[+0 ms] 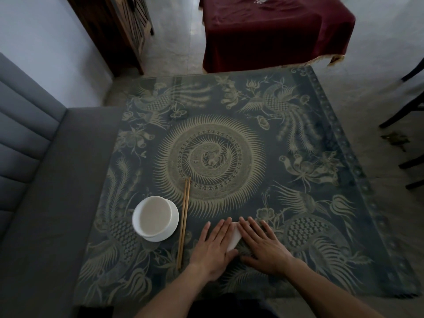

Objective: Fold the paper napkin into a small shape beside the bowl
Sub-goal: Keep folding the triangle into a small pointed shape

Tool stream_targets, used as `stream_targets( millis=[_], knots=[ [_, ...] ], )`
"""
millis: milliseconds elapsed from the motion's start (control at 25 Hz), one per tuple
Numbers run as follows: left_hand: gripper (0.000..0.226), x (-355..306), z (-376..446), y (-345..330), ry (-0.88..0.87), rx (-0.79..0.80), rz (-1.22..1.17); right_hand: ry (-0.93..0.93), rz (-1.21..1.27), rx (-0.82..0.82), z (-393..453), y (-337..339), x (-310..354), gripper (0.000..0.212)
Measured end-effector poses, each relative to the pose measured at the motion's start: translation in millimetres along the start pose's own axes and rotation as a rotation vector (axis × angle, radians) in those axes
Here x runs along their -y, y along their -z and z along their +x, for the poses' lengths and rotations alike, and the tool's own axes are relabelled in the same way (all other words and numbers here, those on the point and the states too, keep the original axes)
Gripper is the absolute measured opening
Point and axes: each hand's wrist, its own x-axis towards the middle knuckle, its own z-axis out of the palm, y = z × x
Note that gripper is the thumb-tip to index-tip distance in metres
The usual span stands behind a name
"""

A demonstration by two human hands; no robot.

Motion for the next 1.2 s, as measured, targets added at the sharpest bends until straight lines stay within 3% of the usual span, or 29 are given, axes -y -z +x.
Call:
stream_targets(
  millis=[240,440,640,880,1200],
  knots=[
    [0.07,12,-9,7,-0.008,-0.031,0.025,0.007,0.005,0.008,1,-3,-2,0.089],
    [0.072,0,-12,5,-0.191,-0.034,0.024,0.003,-0.015,-0.007,0,1,0,0.088],
    [0.072,-5,-25,-5,-0.163,-0.077,0.059,0.001,-0.028,0.023,1,0,1,0.089],
    [0.069,8,-52,-21,-0.248,-0.002,0.155,0.0,-0.019,0.02,0,1,1,0.09],
    [0.064,18,-53,0,-0.261,-0.042,0.128,-0.006,-0.024,0.023,1,-2,0,0.089]
  ],
)
